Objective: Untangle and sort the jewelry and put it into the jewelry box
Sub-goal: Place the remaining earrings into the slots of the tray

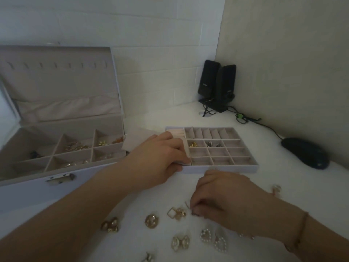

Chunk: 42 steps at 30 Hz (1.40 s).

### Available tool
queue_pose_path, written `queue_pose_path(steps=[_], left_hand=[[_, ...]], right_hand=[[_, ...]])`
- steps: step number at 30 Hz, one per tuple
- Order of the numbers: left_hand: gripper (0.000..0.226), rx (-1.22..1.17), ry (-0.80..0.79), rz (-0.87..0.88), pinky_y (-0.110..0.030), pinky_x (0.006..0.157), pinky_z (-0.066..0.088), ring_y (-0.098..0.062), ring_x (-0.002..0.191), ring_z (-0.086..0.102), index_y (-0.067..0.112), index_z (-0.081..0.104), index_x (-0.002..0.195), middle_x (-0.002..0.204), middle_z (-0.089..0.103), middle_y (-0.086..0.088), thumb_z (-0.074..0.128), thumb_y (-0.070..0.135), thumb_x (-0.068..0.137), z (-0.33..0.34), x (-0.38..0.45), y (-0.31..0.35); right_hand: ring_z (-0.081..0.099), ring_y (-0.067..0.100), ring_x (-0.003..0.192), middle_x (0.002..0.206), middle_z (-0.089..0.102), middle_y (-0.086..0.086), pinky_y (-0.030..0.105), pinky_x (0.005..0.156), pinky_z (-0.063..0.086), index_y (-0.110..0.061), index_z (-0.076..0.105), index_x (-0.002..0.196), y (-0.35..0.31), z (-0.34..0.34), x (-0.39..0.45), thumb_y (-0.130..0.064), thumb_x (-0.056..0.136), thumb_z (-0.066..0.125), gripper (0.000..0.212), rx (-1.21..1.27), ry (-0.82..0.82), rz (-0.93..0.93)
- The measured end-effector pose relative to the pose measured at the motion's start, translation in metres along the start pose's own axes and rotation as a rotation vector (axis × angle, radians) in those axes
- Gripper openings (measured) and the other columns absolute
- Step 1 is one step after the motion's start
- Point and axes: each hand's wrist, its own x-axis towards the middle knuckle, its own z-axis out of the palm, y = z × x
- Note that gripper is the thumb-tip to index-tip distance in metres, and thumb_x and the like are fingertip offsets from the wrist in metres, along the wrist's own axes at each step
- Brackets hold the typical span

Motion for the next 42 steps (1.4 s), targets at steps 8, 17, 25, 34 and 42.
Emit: queue_pose_path(steps=[8,17,25,34,42], left_hand=[[0.038,0.001,-0.01,-0.002,-0.043,0.076,0.049,-0.016,0.096,0.052,0.035,0.071,0.108,0.103,0.062,0.014,0.041,0.045,0.087,-0.001,0.0,0.0],[0.037,-0.015,0.004,0.001,-0.043,0.075,0.05,-0.016,0.094,0.052,0.035,0.071,0.107,0.101,0.062,0.014,0.042,0.044,0.085,0.0,0.0,-0.001],[0.036,-0.022,0.0,0.009,-0.044,0.075,0.05,-0.017,0.094,0.053,0.035,0.071,0.106,0.101,0.063,0.014,0.043,0.043,0.086,0.0,0.0,-0.001],[0.035,-0.029,0.006,0.022,-0.043,0.074,0.05,-0.017,0.094,0.053,0.035,0.071,0.107,0.101,0.062,0.015,0.044,0.044,0.086,0.001,0.0,-0.003],[0.033,-0.039,0.02,0.028,-0.044,0.074,0.05,-0.017,0.093,0.054,0.034,0.071,0.106,0.1,0.062,0.015,0.046,0.043,0.086,0.002,0.001,-0.004]], right_hand=[[0.057,0.002,0.08,0.084,0.066,-0.018,0.011,0.07,0.041,-0.031,0.069,0.086,0.003,-0.01,0.002,-0.026,0.088,0.064,0.008,0.313,0.112,0.149],[0.061,0.003,0.066,0.076,0.068,-0.019,0.006,0.062,0.045,-0.039,0.067,0.077,0.031,-0.038,-0.004,-0.025,0.082,0.065,0.015,0.345,0.339,0.33],[0.058,0.01,0.078,0.08,0.062,-0.009,0.017,0.071,0.039,-0.023,0.07,0.087,0.122,-0.041,0.015,-0.013,0.087,0.064,0.012,0.039,0.322,0.543],[0.053,0.013,0.079,0.08,0.062,-0.008,0.03,0.078,0.042,-0.016,0.073,0.087,0.152,-0.034,0.016,-0.006,0.084,0.067,0.012,-0.105,0.489,0.294],[0.061,0.016,0.083,0.092,0.071,-0.003,0.033,0.079,0.05,-0.021,0.074,0.098,0.162,-0.03,0.004,-0.006,0.086,0.063,0.022,-0.158,0.361,0.234]])
